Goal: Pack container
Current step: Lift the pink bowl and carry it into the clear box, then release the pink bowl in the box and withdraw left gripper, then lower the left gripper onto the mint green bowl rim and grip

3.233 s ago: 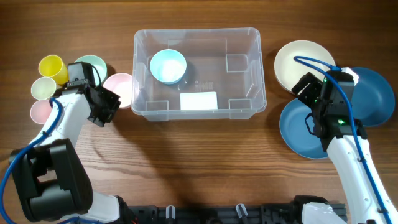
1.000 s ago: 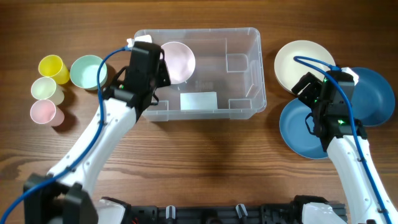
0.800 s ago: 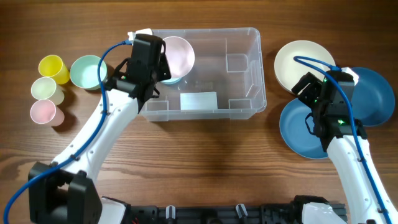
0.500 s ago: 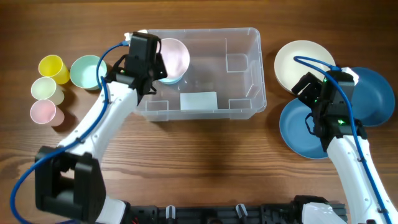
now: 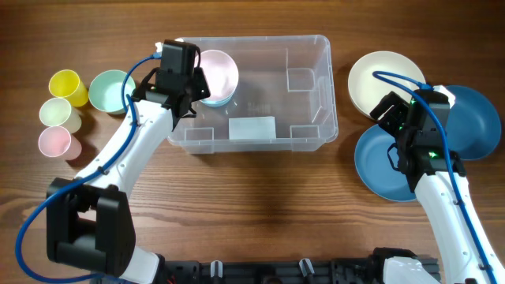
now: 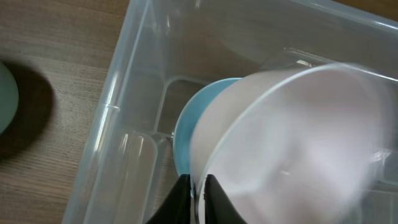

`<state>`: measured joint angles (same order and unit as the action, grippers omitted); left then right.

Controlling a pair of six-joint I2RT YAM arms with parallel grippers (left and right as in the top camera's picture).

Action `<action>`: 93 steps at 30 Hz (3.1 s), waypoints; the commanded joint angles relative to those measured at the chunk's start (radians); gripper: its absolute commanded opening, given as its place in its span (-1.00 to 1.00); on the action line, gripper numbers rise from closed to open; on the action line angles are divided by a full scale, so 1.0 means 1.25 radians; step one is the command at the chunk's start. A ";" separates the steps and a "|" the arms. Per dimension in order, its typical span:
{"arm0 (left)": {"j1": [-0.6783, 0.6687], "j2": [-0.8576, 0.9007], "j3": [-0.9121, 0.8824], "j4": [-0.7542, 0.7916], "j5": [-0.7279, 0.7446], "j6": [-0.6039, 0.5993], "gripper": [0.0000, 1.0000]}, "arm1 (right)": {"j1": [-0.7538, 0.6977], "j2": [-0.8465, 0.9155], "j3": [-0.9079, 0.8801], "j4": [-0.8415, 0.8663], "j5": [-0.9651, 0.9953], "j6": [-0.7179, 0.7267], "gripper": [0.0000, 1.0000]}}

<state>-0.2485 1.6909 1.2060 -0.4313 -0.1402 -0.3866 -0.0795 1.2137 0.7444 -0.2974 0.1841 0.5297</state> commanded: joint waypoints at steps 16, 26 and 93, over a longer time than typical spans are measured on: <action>0.008 -0.070 0.088 -0.064 0.009 -0.078 -0.13 | -0.002 0.002 0.013 0.004 0.002 -0.005 0.99; 0.167 -0.167 0.107 -0.197 0.007 -0.234 -0.14 | -0.002 0.002 0.013 0.004 0.002 -0.004 1.00; 0.440 0.220 0.107 -0.188 0.088 -0.499 -0.70 | -0.002 0.002 0.012 0.003 0.002 -0.004 0.99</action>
<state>0.3061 1.9553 1.3289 -0.6685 -0.0174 -1.0065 -0.0795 1.2137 0.7444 -0.2974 0.1841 0.5297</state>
